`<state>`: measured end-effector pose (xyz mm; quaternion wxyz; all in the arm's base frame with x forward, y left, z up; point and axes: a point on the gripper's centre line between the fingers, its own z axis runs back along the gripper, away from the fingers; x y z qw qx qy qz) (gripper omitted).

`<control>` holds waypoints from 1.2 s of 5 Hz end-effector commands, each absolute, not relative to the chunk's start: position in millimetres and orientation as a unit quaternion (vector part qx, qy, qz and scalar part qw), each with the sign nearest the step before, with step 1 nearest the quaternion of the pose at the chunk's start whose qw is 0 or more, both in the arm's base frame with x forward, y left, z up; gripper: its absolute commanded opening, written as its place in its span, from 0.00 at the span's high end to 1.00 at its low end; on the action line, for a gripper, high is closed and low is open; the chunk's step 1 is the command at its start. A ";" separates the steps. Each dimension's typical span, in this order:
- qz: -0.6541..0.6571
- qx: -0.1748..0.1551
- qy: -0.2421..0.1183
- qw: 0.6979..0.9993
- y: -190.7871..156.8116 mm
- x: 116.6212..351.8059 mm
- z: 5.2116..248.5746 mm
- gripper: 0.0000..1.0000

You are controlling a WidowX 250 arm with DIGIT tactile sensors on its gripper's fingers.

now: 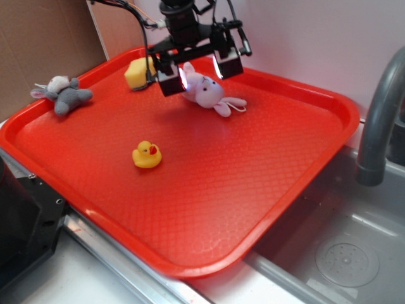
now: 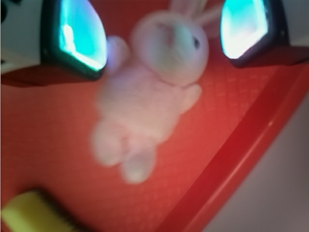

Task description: Grab the pink bunny.

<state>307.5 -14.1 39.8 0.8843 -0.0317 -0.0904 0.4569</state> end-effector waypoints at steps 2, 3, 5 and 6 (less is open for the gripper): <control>0.410 -0.020 -0.027 0.911 0.9 286.8 25.2 1.00; 0.308 -0.046 -0.022 0.950 18.2 250.5 73.9 1.00; 0.129 -0.135 -0.084 0.979 52.3 178.5 162.0 1.00; 0.140 -0.146 -0.102 0.974 41.0 164.6 182.9 1.00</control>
